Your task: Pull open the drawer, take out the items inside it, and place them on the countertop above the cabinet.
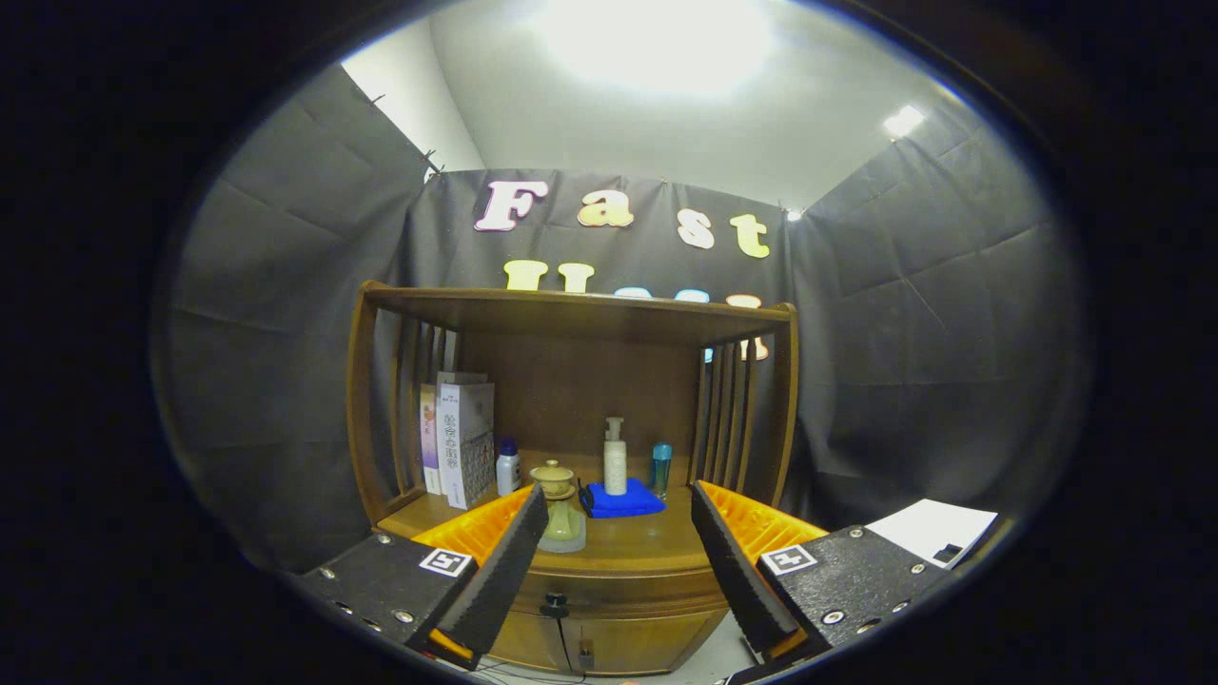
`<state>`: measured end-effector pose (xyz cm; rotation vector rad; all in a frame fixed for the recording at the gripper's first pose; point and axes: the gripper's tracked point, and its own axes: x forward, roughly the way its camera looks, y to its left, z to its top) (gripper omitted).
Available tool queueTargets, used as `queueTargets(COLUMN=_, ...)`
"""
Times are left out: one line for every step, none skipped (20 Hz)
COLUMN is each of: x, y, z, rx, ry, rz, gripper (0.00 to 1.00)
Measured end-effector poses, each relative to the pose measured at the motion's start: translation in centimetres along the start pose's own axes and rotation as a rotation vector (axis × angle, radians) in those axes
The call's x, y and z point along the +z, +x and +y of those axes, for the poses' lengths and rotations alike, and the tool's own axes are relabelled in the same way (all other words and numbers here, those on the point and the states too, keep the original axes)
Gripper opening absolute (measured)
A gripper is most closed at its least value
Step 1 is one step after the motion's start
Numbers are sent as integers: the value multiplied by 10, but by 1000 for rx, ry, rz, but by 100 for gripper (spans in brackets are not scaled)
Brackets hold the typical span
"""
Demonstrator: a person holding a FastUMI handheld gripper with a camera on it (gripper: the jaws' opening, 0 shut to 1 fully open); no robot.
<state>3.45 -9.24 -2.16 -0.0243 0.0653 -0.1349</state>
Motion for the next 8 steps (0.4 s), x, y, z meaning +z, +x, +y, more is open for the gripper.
queueTargets(x=0, y=0, z=-3, rx=-2, ry=8, rz=-3, gripper=94)
queueTargets(x=1, y=0, z=-5, rx=-2, ry=19, rz=-4, gripper=94)
queueTargets(x=1, y=-1, z=-6, rx=4, ry=31, rz=-4, gripper=94)
queueTargets(x=3, y=-1, z=-6, rx=12, ry=43, rz=-6, gripper=94)
queueTargets(x=5, y=-3, z=-5, rx=20, ry=54, rz=-7, gripper=94)
queueTargets(x=6, y=-3, z=-6, rx=25, ry=62, rz=-9, gripper=94)
queueTargets(x=6, y=-3, z=-6, rx=27, ry=66, rz=-12, gripper=94)
queueTargets(x=7, y=-3, z=-6, rx=27, ry=66, rz=-16, gripper=94)
